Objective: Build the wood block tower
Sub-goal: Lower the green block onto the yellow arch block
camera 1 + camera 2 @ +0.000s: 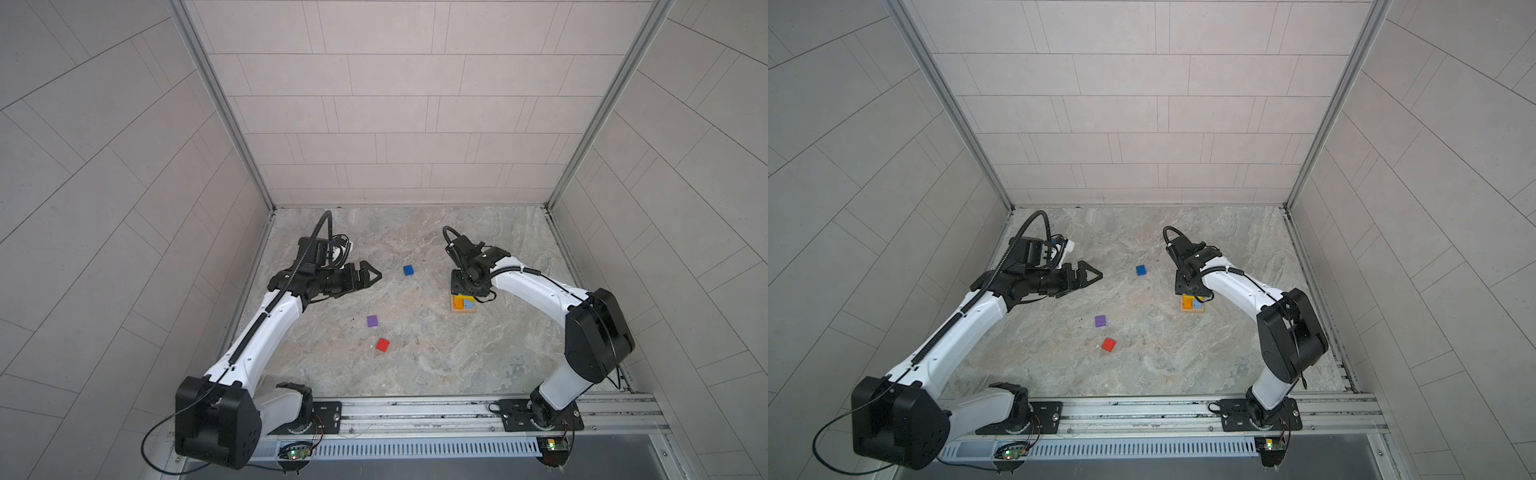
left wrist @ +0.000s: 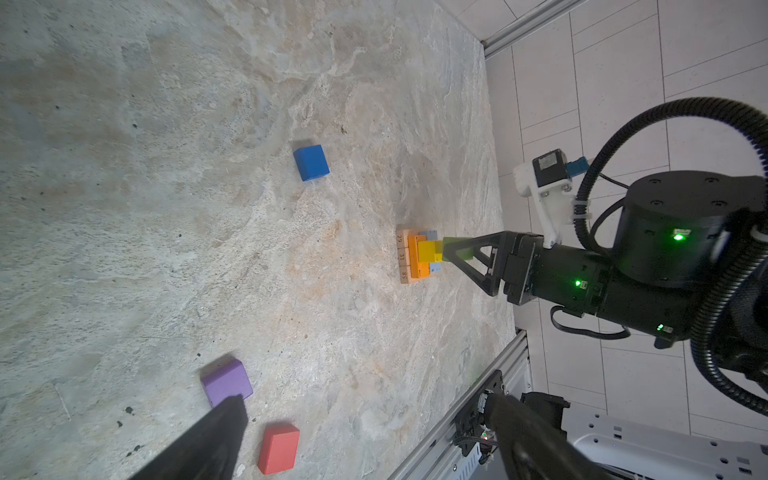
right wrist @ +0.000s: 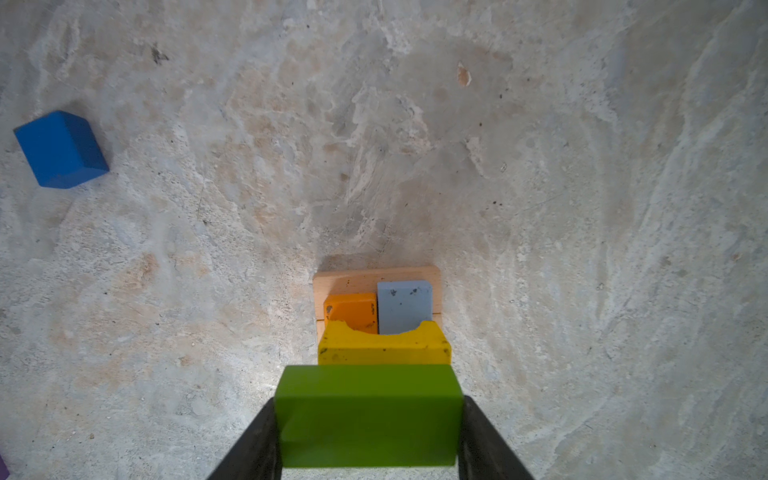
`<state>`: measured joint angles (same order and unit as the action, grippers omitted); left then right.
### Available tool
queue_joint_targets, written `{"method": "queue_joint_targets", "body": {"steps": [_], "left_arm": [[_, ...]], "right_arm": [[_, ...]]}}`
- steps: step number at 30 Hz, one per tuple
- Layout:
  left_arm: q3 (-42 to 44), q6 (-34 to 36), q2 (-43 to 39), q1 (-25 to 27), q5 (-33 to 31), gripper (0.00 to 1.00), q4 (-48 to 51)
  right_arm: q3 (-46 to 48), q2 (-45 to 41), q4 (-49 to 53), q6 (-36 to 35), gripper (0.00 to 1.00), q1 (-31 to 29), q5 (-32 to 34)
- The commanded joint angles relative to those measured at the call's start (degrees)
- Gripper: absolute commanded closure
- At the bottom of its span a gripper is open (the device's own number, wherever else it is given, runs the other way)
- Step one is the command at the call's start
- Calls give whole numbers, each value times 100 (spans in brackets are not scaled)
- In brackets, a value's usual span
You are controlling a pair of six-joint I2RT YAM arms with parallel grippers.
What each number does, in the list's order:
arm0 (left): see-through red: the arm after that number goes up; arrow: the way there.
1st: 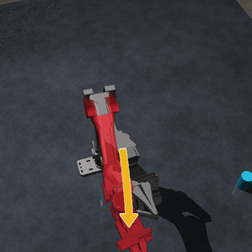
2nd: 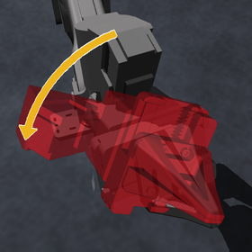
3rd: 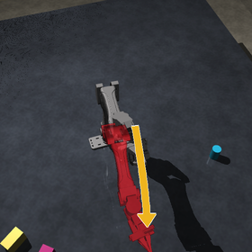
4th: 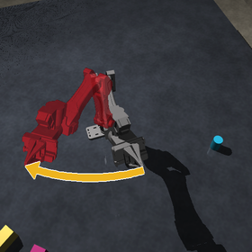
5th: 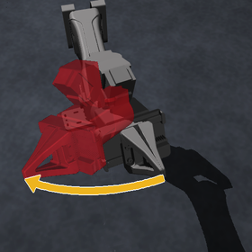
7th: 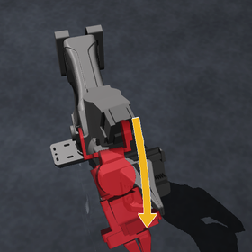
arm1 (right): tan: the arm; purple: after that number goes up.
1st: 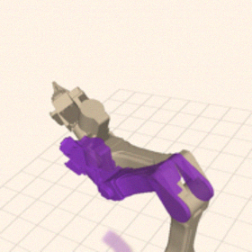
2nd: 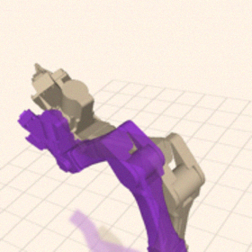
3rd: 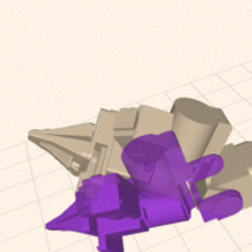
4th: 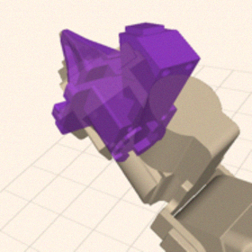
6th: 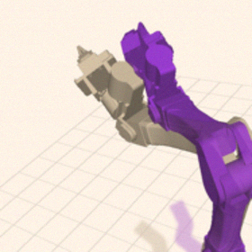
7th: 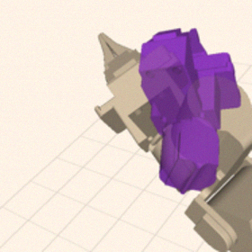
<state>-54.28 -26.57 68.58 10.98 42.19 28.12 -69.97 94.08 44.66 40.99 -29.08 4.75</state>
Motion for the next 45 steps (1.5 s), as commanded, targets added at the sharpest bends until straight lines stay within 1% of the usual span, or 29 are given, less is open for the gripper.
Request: {"method": "queue_joint_targets", "body": {"steps": [1,45], "left_arm": [[36,11,-4,-33,8,0,-35],[42,0,7,-35,17,0,-46]], "right_arm": [[79,-4,60,-21,69,25,106],[159,80,29,-30,67,91,158]]}}
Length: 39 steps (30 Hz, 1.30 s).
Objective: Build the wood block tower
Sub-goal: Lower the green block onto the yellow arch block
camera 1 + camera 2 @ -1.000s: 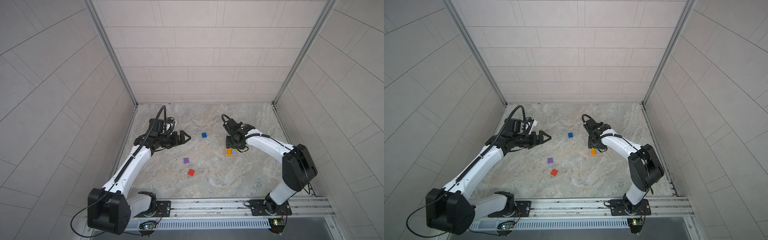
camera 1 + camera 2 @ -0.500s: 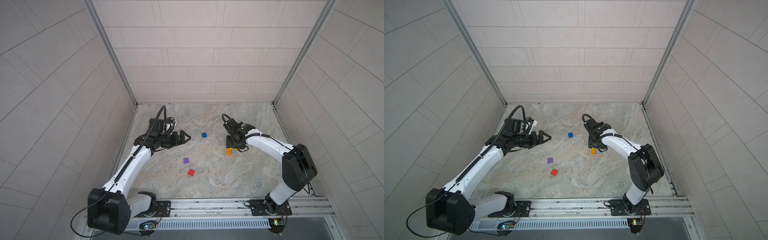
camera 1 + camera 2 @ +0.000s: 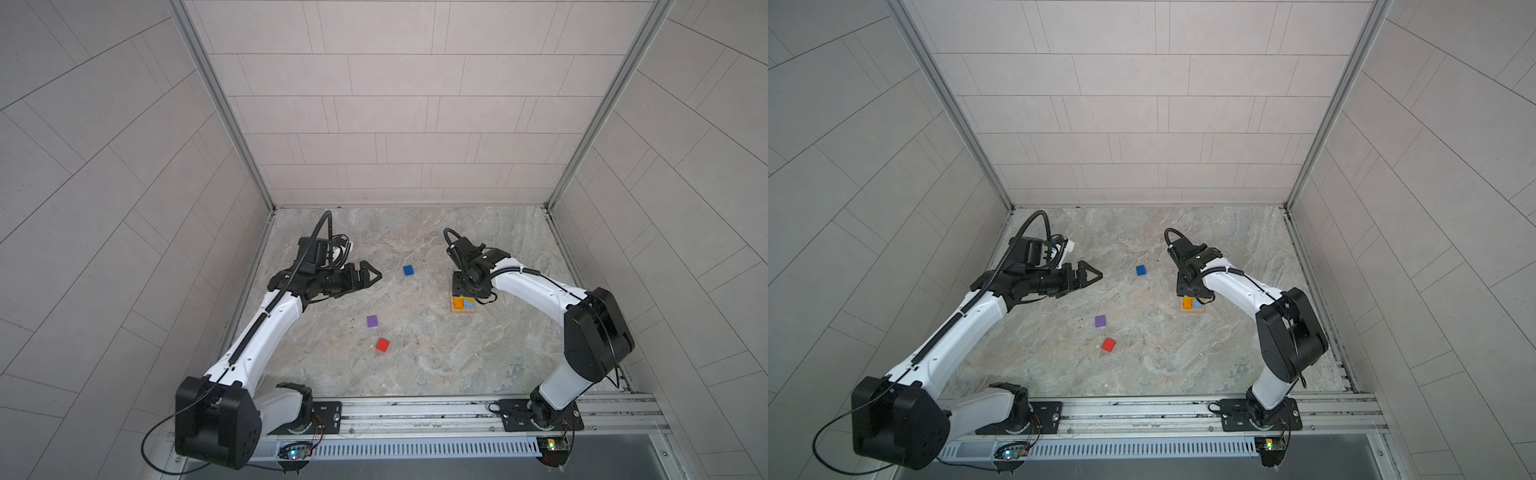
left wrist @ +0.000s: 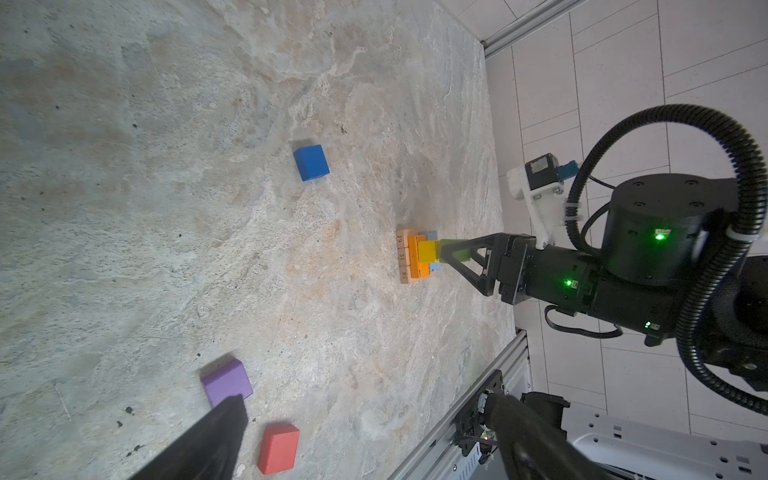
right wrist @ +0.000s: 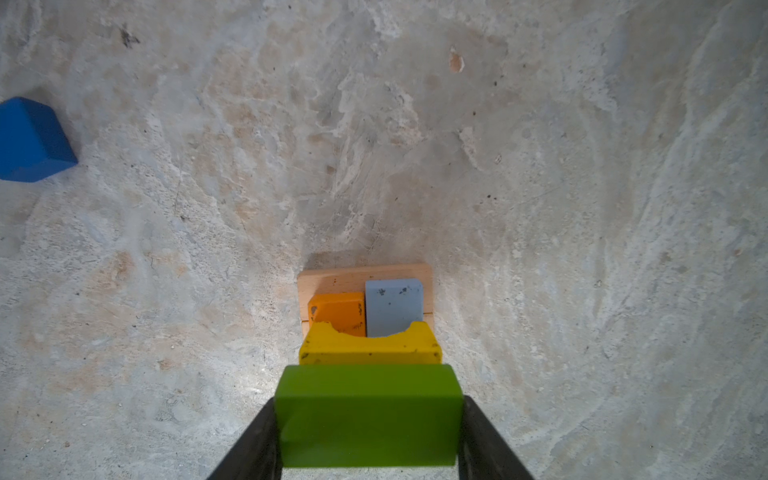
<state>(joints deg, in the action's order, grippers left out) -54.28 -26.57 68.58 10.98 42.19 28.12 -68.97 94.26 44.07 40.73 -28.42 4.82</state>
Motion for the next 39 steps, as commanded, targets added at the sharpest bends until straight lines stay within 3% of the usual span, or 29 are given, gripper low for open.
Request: {"method": "queue_joint_targets", "body": {"steps": [1,32,39], "left_arm": [[46,3,11,-27,17,0,-44],[44,15,-2,-35,8,0,-35],[49,11,5,-32,8,0,-36]], "right_arm": [[58,44,85,-2,67,24,155],[65,186,36,15,65,30,162],[72,146,34,14,60,30,122]]}}
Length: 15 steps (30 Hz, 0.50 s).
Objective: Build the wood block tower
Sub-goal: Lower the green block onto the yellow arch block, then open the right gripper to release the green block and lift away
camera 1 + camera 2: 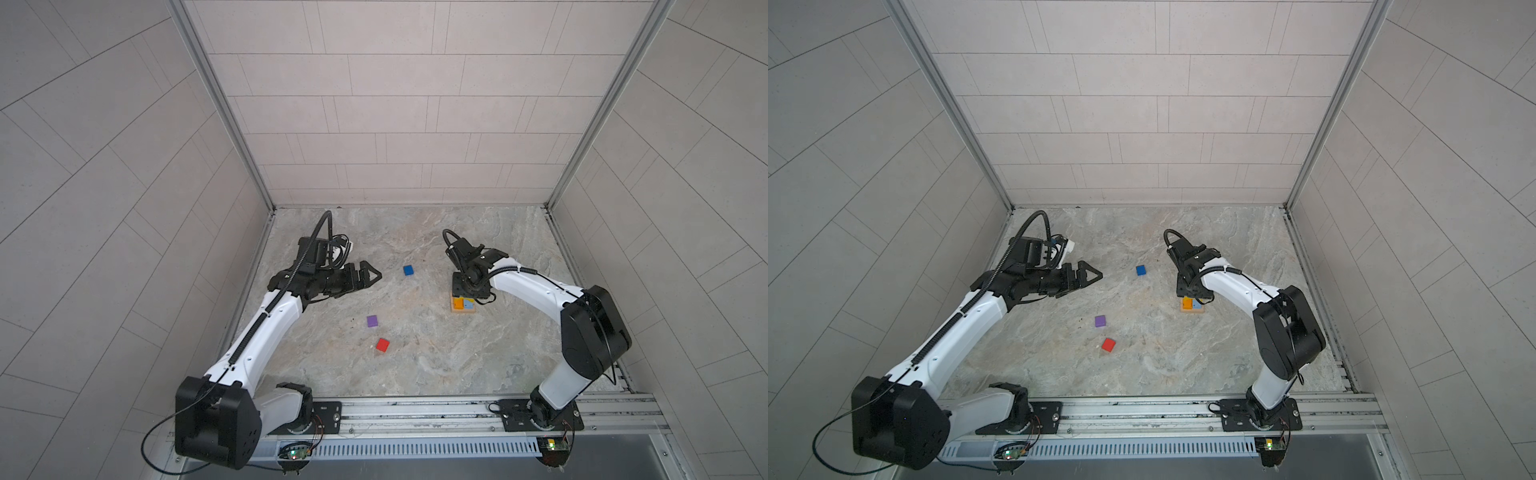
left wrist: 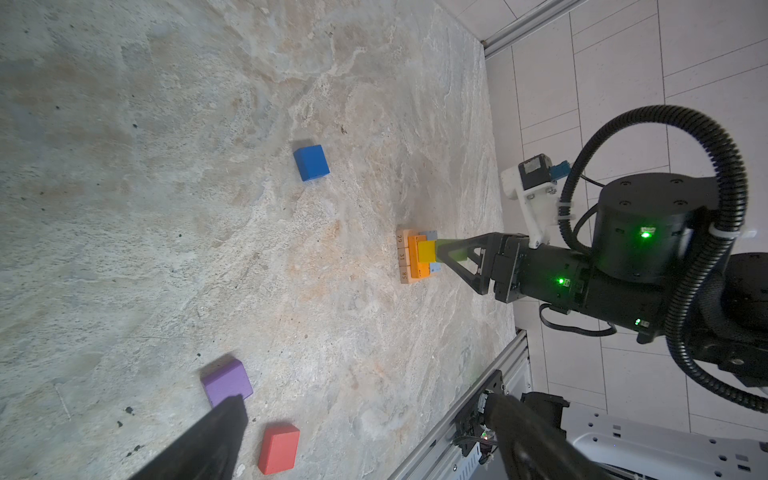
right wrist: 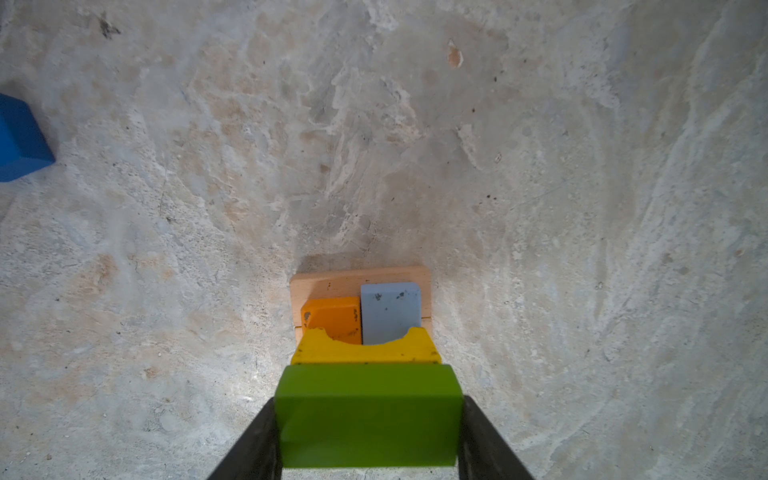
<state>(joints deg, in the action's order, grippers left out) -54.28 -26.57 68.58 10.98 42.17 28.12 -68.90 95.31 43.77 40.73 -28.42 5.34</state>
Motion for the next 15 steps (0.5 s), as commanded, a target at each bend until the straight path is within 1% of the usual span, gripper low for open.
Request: {"method": "queue_joint_targets", "body": {"steps": [1,4,9,15], "left_arm": [[49,15,2,-32,10,0,-35],[49,11,6,-34,10,0,-36],[49,13,-2,-30,1,0,-36],[49,11,-2,-35,3,0,-35]], "right_arm": [[78,32,69,14,57,30,69],[66,32,59,-4,48,30,63],[43,9,69,-21,39,30,33],[8,-32,71,-91,22,30,-33]]}}
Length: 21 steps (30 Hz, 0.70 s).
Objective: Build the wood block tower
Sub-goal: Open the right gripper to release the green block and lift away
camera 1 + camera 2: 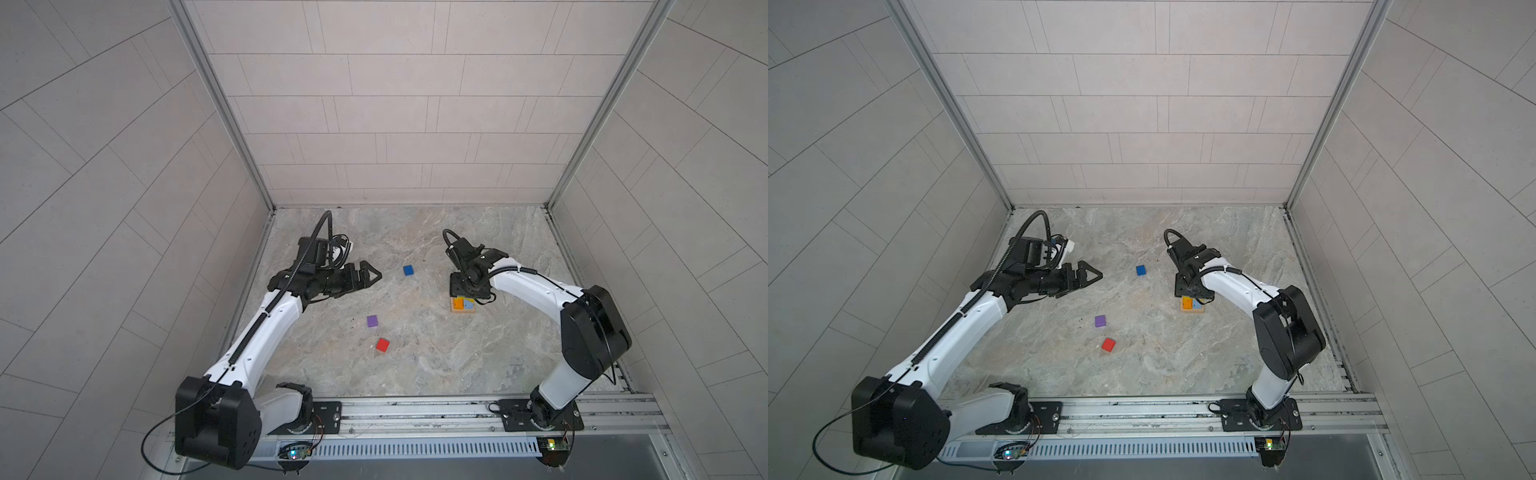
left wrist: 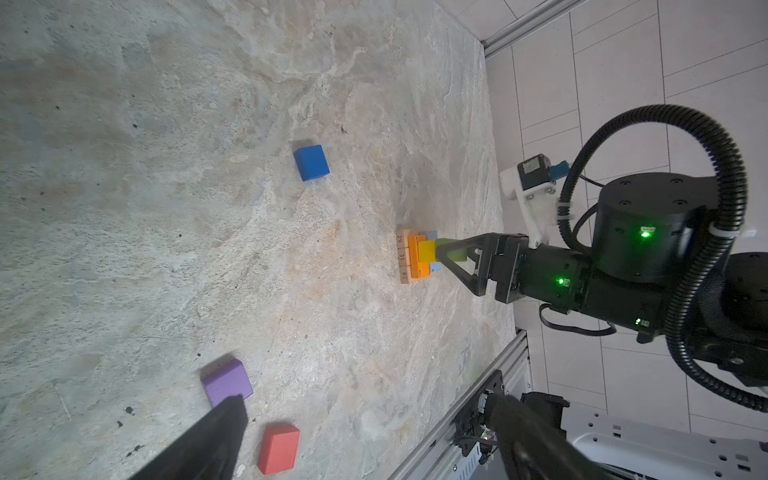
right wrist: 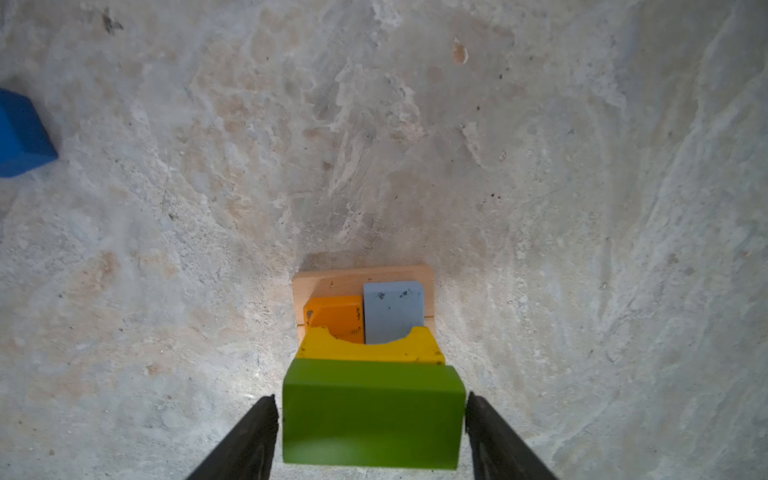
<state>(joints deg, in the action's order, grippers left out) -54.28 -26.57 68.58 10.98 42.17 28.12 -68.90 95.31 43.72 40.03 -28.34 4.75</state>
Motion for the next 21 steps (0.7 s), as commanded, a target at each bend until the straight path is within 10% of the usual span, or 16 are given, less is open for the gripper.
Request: {"method": "queue_joint_targets", "body": {"steps": [1,21], "left_arm": [[42,13,-3,-35,1,0,-43],[1,24,106,-76,-1,0,10]], "right_arm": [[0,-36,79,-30,21,21,17],[282,-1715,223,-1205,18,-476,-659]]}}
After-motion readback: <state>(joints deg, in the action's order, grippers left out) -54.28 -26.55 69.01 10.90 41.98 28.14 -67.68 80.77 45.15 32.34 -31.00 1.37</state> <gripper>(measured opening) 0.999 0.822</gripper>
